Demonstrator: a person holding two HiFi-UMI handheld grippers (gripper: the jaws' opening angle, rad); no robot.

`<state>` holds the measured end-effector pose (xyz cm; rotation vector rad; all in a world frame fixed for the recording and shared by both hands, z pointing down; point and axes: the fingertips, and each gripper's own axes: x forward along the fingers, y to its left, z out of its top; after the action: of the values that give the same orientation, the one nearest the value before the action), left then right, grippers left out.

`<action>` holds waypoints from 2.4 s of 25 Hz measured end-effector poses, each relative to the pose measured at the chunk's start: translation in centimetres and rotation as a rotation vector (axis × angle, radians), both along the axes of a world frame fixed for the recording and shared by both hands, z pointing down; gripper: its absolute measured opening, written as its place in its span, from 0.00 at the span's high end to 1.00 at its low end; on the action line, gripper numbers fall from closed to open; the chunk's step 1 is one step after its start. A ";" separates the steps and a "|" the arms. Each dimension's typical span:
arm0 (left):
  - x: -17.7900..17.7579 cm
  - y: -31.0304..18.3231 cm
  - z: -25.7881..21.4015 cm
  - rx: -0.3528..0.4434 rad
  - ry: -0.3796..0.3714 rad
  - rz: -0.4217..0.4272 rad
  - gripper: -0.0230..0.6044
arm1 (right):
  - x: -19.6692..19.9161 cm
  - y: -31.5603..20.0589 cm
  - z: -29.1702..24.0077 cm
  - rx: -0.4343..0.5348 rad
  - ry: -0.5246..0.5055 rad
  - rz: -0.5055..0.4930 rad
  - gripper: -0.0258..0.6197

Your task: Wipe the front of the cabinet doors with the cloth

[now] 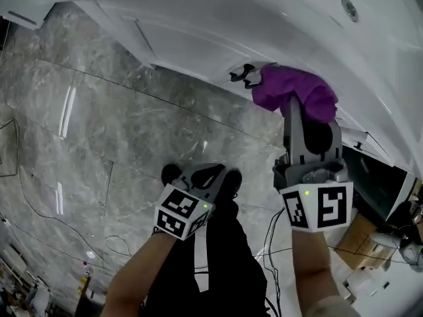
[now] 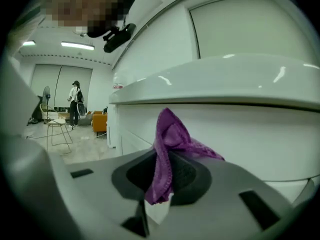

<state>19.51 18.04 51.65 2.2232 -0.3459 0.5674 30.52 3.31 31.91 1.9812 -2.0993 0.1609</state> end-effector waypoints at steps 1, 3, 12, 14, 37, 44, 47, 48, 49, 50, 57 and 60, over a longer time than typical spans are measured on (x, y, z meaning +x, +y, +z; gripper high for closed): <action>-0.1 0.1 0.0 -0.002 0.003 -0.002 0.93 | 0.1 -0.7 0.5 -0.010 0.011 0.006 0.86; -0.4 0.3 0.1 -0.007 0.006 -0.005 0.93 | 0.0 -1.7 1.6 -0.029 0.041 0.009 0.86; -2.5 0.8 1.3 -0.026 -0.007 -0.014 0.93 | -0.5 -2.2 7.3 -0.097 0.177 0.010 0.86; -2.8 0.9 1.5 -0.031 -0.010 -0.018 0.93 | -0.6 -2.1 7.5 -0.099 0.203 0.008 0.86; -3.3 2.0 7.3 -0.074 -0.060 -0.010 0.93 | -0.3 -2.3 30.7 -0.493 0.295 -0.081 0.86; -4.7 1.6 9.7 -0.082 -0.072 -0.033 0.93 | -0.2 -2.5 40.4 -0.689 0.355 -0.126 0.86; -5.2 1.5 10.4 -0.085 -0.075 -0.045 0.93 | -0.1 -2.5 44.1 -0.771 0.361 -0.135 0.87; -5.5 1.5 10.7 -0.086 -0.081 -0.046 0.93 | -0.2 -2.5 44.9 -0.794 0.365 -0.137 0.87; -5.9 1.5 10.9 -0.088 -0.089 -0.047 0.93 | -0.3 -2.5 45.4 -0.815 0.361 -0.134 0.87; -6.2 1.6 11.0 -0.089 -0.096 -0.050 0.93 | -0.5 -2.4 45.3 -0.830 0.345 -0.127 0.87; -7.2 1.1 5.6 -0.087 -0.069 -0.080 0.93 | -8.3 -1.1 26.0 -0.540 0.052 -0.149 0.87; -7.5 -0.3 2.2 -0.083 -0.037 -0.107 0.93 | -10.3 -0.8 14.0 -0.362 -0.058 -0.117 0.87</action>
<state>11.96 17.72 53.85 2.1033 -0.4501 0.5564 20.23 2.51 45.90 1.6566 -2.0393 0.5401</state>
